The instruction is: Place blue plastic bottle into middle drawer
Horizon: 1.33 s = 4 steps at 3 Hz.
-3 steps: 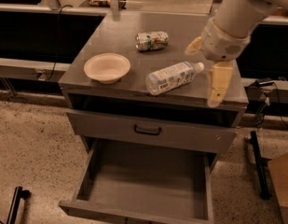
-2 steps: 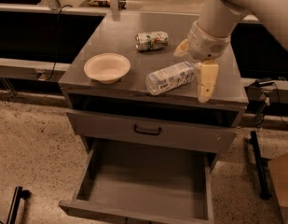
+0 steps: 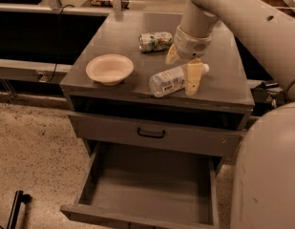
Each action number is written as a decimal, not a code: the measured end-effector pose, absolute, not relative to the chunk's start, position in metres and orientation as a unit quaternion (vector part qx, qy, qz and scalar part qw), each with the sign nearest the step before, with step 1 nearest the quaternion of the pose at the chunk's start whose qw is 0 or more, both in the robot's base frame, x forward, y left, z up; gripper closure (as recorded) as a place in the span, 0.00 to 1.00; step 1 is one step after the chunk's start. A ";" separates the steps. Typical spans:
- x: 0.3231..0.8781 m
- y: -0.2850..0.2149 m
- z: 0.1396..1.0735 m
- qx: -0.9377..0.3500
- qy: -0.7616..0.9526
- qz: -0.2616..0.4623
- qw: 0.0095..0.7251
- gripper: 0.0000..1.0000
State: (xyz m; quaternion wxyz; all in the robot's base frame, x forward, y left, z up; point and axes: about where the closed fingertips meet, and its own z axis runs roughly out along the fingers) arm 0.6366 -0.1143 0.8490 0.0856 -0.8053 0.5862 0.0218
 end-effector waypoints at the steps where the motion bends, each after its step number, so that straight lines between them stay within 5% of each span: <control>1: 0.648 -0.106 0.841 -0.805 0.586 0.025 0.089 0.42; 3: 0.597 -0.109 0.863 -0.768 0.630 0.056 0.099 0.87; 4: 0.529 -0.097 0.880 -0.715 0.685 0.105 0.095 1.00</control>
Offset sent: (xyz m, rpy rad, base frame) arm -0.0235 0.0004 -0.0012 0.0262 0.0384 -0.0366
